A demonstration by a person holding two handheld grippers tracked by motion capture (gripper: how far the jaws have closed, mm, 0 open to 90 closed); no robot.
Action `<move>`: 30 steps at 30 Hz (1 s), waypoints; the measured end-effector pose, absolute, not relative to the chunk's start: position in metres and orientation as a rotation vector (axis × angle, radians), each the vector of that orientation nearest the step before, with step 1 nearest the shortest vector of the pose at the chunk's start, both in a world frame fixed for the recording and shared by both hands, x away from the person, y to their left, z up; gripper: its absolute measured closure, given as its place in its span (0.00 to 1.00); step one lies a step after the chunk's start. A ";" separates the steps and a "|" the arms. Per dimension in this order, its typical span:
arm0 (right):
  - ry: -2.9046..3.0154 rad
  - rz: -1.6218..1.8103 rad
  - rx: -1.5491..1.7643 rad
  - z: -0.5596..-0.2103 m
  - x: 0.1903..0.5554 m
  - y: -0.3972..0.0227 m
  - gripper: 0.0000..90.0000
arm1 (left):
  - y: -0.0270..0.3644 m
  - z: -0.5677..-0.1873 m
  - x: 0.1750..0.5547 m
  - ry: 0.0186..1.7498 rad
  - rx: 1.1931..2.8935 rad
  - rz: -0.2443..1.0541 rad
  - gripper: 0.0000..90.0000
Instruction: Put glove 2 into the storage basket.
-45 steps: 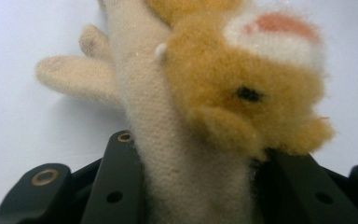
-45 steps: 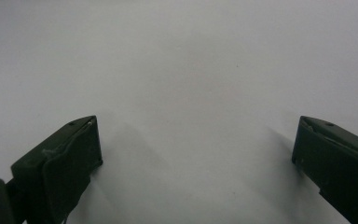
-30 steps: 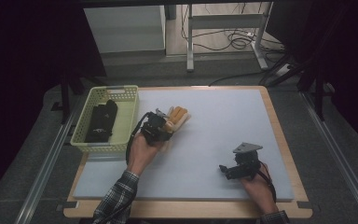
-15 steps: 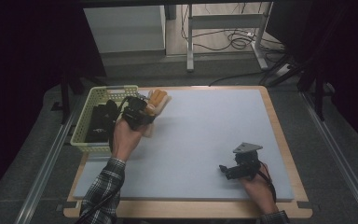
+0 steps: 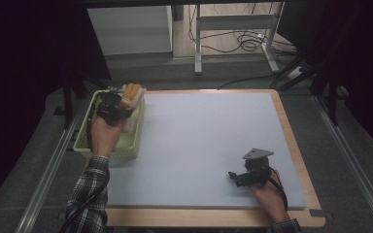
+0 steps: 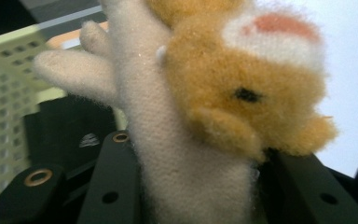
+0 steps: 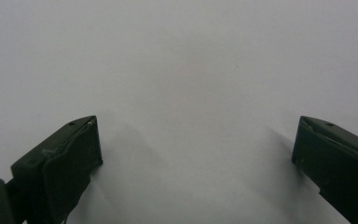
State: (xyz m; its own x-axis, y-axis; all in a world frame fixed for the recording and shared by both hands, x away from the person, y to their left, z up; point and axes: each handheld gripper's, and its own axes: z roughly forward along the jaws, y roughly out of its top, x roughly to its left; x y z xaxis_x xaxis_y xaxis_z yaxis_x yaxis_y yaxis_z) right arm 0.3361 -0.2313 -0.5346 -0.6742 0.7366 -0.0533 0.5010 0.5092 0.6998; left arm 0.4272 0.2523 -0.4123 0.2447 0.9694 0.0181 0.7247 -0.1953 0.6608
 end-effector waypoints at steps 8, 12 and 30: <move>2.411 0.954 1.033 -0.535 0.336 -0.231 0.01 | 0.279 -0.437 0.441 1.624 1.983 0.585 0.68; 2.411 0.955 1.033 -0.535 0.336 -0.231 0.01 | 0.276 -0.454 0.451 1.629 2.010 0.556 0.67; 2.410 0.957 1.033 -0.535 0.336 -0.231 0.01 | 0.255 -0.502 0.489 1.730 2.196 0.418 0.64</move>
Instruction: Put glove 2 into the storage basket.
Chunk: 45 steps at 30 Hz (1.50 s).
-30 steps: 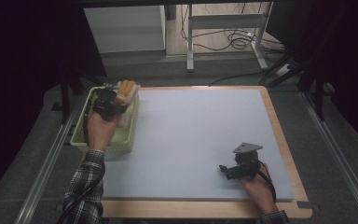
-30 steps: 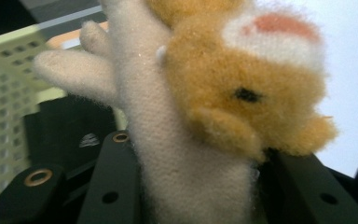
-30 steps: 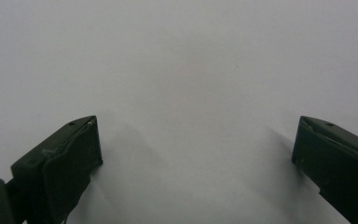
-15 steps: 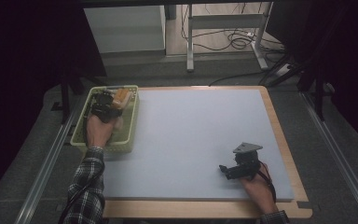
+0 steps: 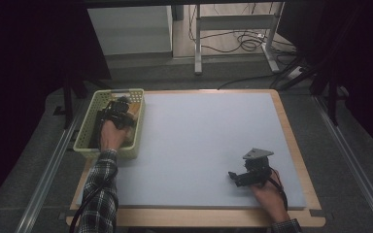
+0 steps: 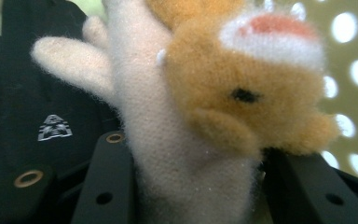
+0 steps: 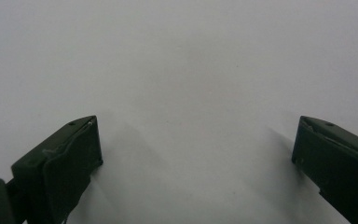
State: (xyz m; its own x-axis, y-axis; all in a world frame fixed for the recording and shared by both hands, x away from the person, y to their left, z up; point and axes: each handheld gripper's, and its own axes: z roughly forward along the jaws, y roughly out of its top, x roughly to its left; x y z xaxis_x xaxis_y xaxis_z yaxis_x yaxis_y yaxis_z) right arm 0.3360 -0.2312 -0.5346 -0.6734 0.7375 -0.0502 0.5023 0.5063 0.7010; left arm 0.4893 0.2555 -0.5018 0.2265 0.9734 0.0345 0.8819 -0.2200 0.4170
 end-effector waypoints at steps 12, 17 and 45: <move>2.410 0.957 1.033 -0.535 0.336 -0.231 0.01 | 0.272 -0.513 0.496 1.779 2.085 0.245 0.25; 2.411 0.957 1.033 -0.535 0.336 -0.231 0.01 | 0.278 -0.501 0.491 1.721 2.051 0.262 0.11; 2.410 0.954 1.032 -0.535 0.336 -0.231 0.01 | 0.298 -0.470 0.450 1.515 2.023 0.421 0.02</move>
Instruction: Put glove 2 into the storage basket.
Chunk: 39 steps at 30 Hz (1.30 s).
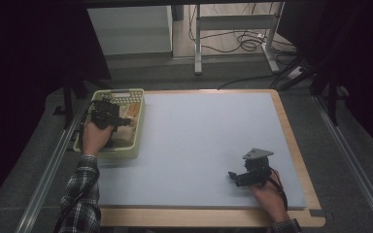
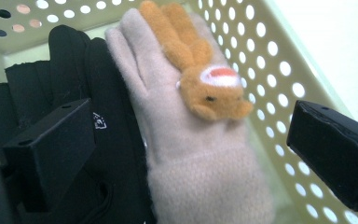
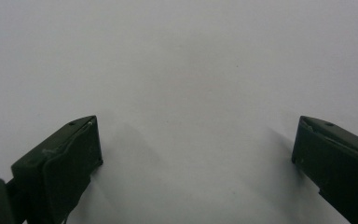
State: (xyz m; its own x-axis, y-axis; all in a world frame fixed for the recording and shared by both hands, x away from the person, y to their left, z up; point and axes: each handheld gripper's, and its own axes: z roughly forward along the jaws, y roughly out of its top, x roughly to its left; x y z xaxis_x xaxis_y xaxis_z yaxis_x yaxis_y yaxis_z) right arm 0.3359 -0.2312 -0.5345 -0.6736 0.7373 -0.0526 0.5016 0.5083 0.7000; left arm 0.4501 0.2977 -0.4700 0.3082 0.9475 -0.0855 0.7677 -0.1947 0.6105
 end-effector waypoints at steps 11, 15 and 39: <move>2.410 0.953 1.030 -0.534 0.336 -0.231 0.01 | 0.284 -0.456 0.427 1.375 2.037 0.449 0.02; 2.411 0.953 1.029 -0.534 0.336 -0.231 0.01 | 0.272 -0.449 0.415 1.310 2.043 0.451 0.02; 2.412 0.950 1.031 -0.534 0.336 -0.231 0.01 | 0.160 -0.473 0.329 0.867 2.145 0.372 0.02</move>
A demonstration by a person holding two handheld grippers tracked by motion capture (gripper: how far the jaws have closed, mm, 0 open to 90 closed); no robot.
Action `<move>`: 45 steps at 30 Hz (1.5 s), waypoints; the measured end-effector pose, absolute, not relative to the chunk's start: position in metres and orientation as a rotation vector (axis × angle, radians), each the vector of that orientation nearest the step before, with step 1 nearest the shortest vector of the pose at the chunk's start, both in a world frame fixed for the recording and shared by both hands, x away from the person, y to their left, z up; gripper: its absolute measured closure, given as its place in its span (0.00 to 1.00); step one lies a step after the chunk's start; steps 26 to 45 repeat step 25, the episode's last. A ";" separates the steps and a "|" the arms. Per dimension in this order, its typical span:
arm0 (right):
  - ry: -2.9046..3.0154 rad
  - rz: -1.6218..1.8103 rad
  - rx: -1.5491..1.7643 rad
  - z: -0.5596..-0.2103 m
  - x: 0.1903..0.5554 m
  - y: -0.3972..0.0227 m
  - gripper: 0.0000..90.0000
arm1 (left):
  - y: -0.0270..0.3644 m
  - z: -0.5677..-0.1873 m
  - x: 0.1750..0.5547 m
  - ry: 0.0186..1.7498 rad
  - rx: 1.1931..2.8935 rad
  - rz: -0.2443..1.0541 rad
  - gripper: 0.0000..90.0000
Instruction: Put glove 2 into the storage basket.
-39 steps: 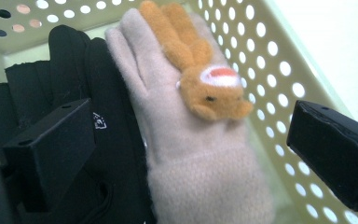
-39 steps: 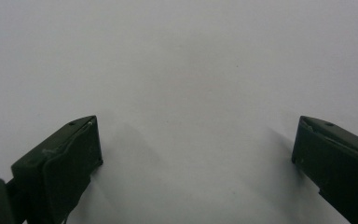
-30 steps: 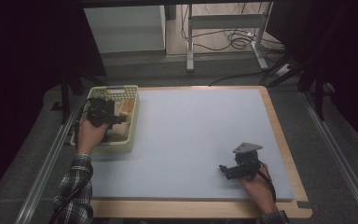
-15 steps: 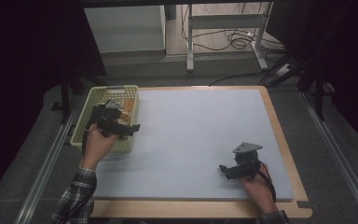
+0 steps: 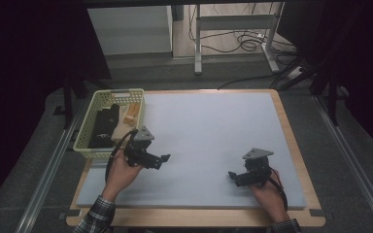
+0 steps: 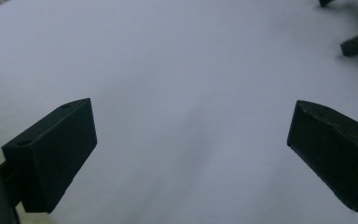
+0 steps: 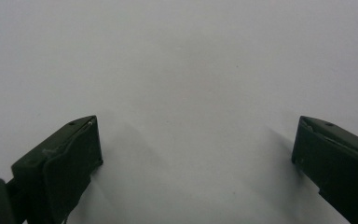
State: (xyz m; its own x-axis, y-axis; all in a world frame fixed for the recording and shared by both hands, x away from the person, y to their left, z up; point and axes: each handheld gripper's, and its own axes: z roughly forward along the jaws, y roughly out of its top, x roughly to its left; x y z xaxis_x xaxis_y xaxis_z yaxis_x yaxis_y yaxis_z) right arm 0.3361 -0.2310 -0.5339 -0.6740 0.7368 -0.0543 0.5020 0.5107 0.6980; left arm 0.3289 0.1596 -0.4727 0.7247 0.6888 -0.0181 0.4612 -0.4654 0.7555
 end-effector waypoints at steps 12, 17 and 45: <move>2.412 0.950 1.030 -0.534 0.336 -0.231 0.01 | 0.144 -0.532 0.307 0.862 2.218 0.298 0.02; 2.412 0.949 1.030 -0.534 0.336 -0.231 0.01 | 0.144 -0.547 0.305 0.885 2.250 0.304 0.01; 2.407 0.949 1.024 -0.534 0.335 -0.231 0.02 | 0.145 -0.549 0.304 0.888 2.234 0.307 0.00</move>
